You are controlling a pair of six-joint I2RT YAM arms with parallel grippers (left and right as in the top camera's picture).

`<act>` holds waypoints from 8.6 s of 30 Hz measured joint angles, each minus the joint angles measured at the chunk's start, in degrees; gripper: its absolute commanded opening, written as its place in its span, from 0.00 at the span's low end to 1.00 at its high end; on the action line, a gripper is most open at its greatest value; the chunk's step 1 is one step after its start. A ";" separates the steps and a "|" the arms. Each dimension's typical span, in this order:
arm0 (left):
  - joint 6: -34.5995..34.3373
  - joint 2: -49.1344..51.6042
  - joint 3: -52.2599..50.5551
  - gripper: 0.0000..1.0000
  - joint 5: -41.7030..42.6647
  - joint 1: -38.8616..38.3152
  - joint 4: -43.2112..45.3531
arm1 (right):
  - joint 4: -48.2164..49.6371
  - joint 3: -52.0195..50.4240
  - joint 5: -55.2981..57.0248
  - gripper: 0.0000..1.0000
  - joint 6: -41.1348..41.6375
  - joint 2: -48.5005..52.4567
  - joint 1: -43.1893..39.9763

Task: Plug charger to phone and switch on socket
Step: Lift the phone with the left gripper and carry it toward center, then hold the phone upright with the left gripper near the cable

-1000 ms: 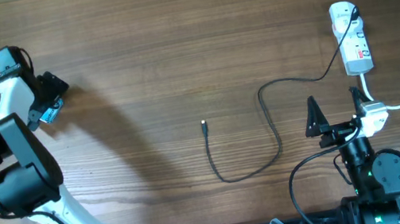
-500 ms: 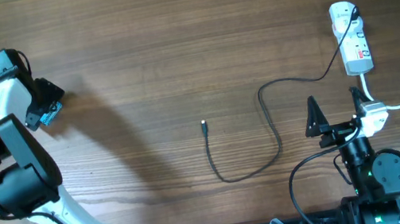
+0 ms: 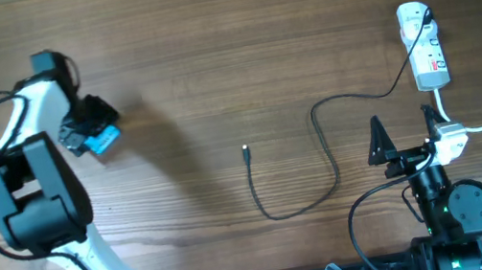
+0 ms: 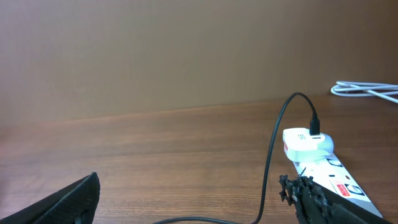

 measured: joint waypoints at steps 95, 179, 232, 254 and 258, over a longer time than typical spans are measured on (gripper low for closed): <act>-2.10 -0.26 -0.44 1.00 -0.68 -25.42 1.55 | 0.00 0.00 0.00 1.00 0.00 0.00 0.00; 0.87 -0.37 -0.52 1.00 -1.03 -24.39 2.86 | 0.00 0.00 0.00 1.00 0.02 0.00 0.00; 0.66 -0.37 -0.55 0.81 -1.07 -24.44 3.21 | 0.00 0.00 0.00 1.00 0.02 0.00 0.00; 0.44 -0.37 -0.52 0.88 -1.25 -24.87 3.43 | 0.00 0.00 0.00 1.00 0.00 0.00 0.00; 0.44 -0.37 -0.55 0.89 -1.27 -24.87 3.39 | 0.00 0.00 0.00 1.00 0.00 0.00 0.00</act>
